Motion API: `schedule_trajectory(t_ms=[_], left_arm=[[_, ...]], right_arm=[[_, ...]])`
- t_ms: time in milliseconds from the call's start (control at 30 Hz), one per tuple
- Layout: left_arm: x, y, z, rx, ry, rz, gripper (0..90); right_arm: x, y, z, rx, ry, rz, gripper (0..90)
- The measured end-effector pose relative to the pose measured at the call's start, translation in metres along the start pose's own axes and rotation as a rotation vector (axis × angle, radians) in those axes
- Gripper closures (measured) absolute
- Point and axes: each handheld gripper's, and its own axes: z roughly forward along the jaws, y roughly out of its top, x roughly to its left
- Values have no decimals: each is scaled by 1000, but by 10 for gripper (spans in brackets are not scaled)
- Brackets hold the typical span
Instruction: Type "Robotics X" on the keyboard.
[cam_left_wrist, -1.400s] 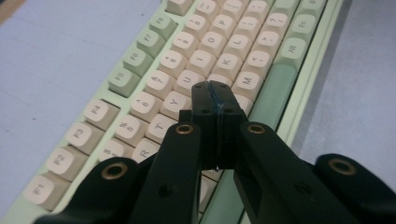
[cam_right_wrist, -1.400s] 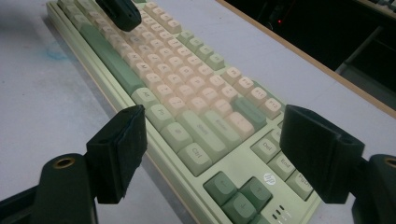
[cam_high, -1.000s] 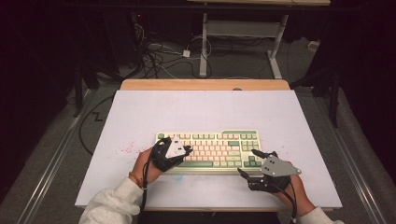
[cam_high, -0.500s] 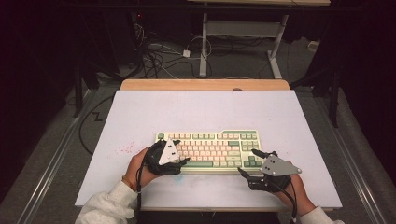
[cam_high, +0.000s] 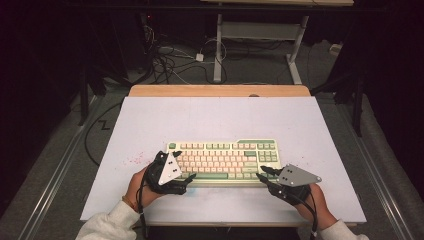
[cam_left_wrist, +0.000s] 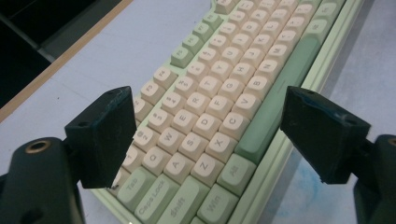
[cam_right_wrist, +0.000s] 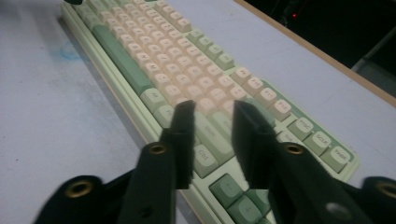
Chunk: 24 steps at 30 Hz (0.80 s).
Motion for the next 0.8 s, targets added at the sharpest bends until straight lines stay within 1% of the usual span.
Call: schedule_trajectory(t_ms=[100, 167, 267, 467, 733, 800], left_arm=[[0, -5, -4, 8, 7, -2, 179], [0, -9, -7, 11, 12, -5, 179], [1, -14, -11, 18, 18, -13, 178], [1, -21, -17, 24, 24, -31, 179], [1, -30, -22, 33, 20, -47, 179], [1, -31, -23, 34, 21, -48, 179]], right_arm=[[-2, 5, 3, 14, 14, 0, 874], [-4, 8, 5, 19, 18, 5, 900], [-6, 14, 11, 38, 22, 13, 900], [-6, 26, 26, 71, 31, 6, 900], [-2, 43, 57, 108, 63, -21, 900], [-1, 47, 66, 116, 64, -29, 900]])
